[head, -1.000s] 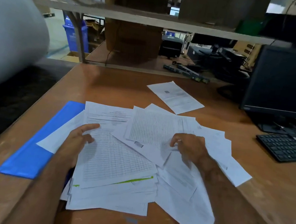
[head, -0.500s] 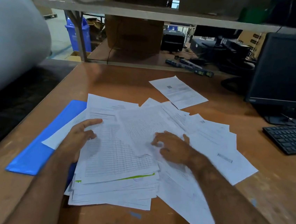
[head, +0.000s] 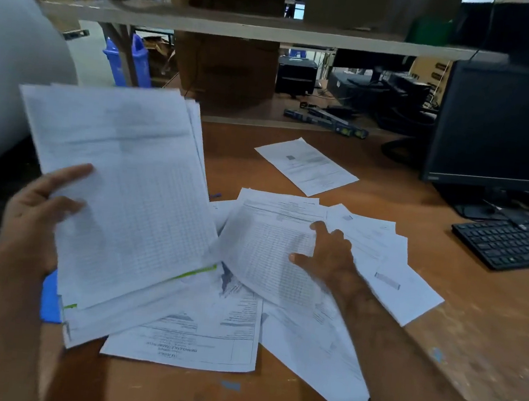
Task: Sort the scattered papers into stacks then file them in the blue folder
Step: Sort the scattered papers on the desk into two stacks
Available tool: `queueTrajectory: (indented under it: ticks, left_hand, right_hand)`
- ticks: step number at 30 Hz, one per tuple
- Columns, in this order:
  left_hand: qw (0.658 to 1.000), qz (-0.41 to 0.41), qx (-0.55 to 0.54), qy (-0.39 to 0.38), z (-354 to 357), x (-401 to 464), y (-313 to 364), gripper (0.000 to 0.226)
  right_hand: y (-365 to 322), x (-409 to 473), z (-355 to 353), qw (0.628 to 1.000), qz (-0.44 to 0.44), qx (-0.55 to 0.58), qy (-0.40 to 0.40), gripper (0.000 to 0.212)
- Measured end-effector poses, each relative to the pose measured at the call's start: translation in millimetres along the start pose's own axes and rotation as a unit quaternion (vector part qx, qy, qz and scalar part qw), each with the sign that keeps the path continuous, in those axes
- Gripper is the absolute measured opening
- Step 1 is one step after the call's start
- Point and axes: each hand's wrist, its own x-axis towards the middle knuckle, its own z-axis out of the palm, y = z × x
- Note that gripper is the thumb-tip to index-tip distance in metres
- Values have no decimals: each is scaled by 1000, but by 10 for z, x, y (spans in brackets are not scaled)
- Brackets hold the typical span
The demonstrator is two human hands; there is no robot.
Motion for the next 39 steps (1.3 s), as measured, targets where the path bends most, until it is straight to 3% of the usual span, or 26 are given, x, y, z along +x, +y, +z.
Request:
queueTrajectory:
  ticks: [3,5,8,11,14,19,23,25,27,30,31,33,39]
  left_hand:
    - [997,79,-7,18,57,-4,332,60]
    - [996,79,-23,16,72,69,390,61]
    - [999,-5,-30,-19,88,235,180,62]
    - [987,-90,63,-114,342,111,-190,54]
    - [970,-148,88,-173,590,-75,-600,50]
    - [973,-172,64,-143,647,-98,-736,47]
    - [977,-156,54,-136,642,-167,-697,49]
    - [980,-144,61,-124,647,-194,-693,48]
    - [984,-135,45,-109,650,-210,-701,43]
    - [983,-141,-19,-114,640,-270,-683,27]
    - [981,-151,-35,-119,642,-296,-669,41]
    - [982,-140,-15,-127,638,-322,-665,62]
    - [986,-65,50,-145,596,-259,-777,71]
  right_hand:
    - [39,83,-82,994,22,108,10,77]
    - [90,101,-115,988,15,154,21,65]
    - [180,97,-122,983,-9,174,66,43]
    - [226,54,-175,985,-13,131,113,28]
    - [214,32,-345,981,-42,95,165,31]
    - [133,27,-774,932,-179,207,238,37]
    - [5,24,-933,858,-196,452,144,37]
    - [-137,-24,-822,842,-181,498,100,39]
    - [-263,-66,-581,866,-171,467,51,41]
    - [-368,-127,-86,923,-205,326,-12,49]
    - [-395,-135,70,929,-224,294,-18,52]
    - [-459,-142,320,931,-255,260,-20,55]
    - [-745,-182,497,921,-300,248,-16,60]
